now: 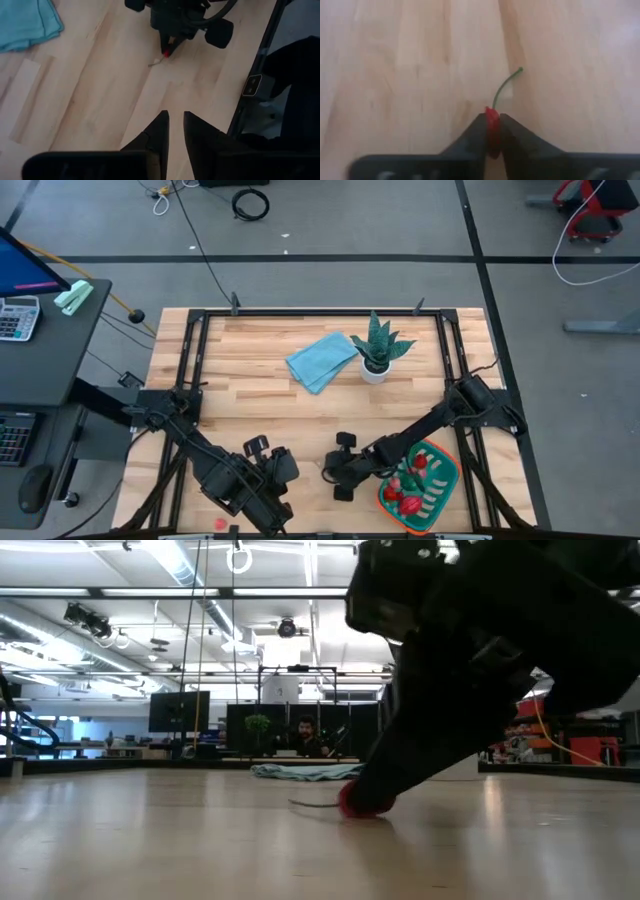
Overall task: Pick and placing Produce into tupperware
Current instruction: Put the cherry into the basket
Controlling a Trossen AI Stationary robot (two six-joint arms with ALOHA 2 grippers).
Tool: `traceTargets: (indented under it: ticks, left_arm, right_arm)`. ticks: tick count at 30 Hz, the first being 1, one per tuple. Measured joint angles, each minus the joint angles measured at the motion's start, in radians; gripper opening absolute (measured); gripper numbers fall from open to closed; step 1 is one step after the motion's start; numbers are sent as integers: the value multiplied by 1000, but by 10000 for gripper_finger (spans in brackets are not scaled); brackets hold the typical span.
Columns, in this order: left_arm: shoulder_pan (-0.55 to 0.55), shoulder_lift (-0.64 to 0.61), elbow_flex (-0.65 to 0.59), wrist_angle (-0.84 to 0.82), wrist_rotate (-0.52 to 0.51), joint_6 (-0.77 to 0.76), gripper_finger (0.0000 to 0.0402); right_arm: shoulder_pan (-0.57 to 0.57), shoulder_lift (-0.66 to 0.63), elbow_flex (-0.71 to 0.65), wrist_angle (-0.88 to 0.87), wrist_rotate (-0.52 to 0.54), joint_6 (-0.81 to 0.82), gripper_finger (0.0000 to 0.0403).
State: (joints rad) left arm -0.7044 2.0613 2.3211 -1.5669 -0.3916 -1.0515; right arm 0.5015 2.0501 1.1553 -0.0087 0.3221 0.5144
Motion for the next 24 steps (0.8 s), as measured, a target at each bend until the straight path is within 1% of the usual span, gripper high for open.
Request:
traceTargets:
  ticks: [2,3,5,8,11,13,14,16,19,22,24]
  left_arm:
    - [0,0,0,-1,0,-28,63]
    - [-1,0,0,0,0,-43,61]
    - [-3,0,0,0,0,-67,57]
    - [-11,0,0,2,0,-110,49]
    - [-29,0,0,3,-1,-144,43]
    - [-47,0,0,3,0,-164,39]
    - [-56,0,0,4,0,-172,37]
    - [-74,0,0,5,-2,-198,34]
    - [-106,7,0,5,-26,-228,29]
    - [-132,14,0,8,-56,-264,25]
    - [-151,23,0,11,-63,-301,23]
  right_arm:
    - [-2,-23,0,-53,-3,-37,23]
    - [0,-39,0,-84,-2,-60,15]
    - [6,-93,-1,-150,13,-81,17]
    - [22,-221,0,-235,40,-80,29]
    - [60,-373,0,-349,57,-67,20]
    - [103,-480,0,-442,58,-15,10]
    - [128,-530,1,-501,61,30,9]
    - [185,-612,2,-637,65,169,13]
    - [285,-687,1,-857,73,436,32]
    - [393,-699,0,-1039,72,679,45]
    - [454,-683,0,-1111,70,794,48]
